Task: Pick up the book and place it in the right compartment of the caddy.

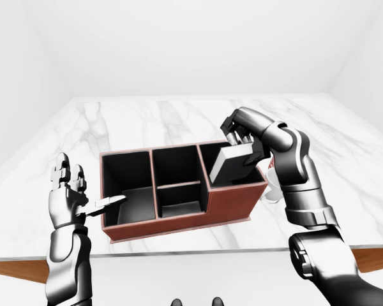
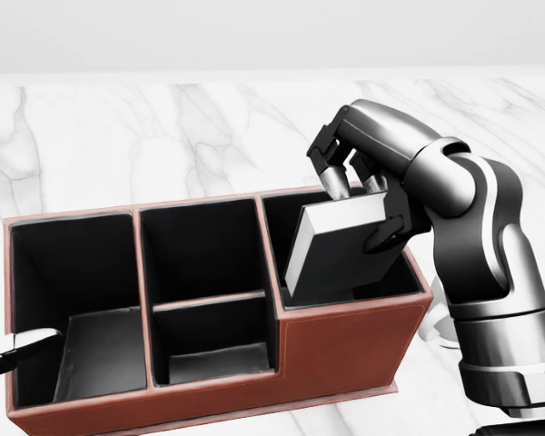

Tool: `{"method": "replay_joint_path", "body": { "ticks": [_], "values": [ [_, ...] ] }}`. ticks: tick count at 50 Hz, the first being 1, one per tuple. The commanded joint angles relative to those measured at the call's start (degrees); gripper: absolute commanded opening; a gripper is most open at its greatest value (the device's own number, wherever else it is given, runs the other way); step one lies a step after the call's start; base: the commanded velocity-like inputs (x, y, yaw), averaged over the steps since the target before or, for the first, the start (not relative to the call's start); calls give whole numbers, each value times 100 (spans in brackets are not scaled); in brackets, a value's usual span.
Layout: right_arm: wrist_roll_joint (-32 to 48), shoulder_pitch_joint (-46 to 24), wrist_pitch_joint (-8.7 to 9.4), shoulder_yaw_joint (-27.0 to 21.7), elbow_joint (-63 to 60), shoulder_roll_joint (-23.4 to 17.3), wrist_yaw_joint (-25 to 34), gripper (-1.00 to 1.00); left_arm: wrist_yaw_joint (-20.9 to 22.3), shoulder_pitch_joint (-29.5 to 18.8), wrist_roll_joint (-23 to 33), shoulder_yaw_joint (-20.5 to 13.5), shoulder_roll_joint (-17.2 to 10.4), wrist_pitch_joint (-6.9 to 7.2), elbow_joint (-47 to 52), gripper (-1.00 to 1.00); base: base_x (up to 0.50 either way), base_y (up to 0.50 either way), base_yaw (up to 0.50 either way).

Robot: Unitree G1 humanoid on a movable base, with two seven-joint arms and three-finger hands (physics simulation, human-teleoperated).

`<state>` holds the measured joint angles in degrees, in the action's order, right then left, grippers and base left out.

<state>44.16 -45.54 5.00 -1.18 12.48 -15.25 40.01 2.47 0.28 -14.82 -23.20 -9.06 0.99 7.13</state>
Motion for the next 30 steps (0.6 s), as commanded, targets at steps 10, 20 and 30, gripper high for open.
{"method": "replay_joint_path", "body": {
  "ticks": [10, 20, 30],
  "values": [
    [-104, -31, 0, -49, 267, 28, -1, -100, -5, -23, -3, 4, -13, 1, -28, 100, 0, 0, 0],
    [-123, 0, 0, -42, 285, 44, -1, -100, -4, -27, 0, 11, -15, -30, -61, 100, 0, 0, 0],
    [-230, 67, 0, -38, 508, 53, -1, -100, -7, -16, 3, 14, -12, -25, -47, 100, 0, 0, 0]
  ]
}}
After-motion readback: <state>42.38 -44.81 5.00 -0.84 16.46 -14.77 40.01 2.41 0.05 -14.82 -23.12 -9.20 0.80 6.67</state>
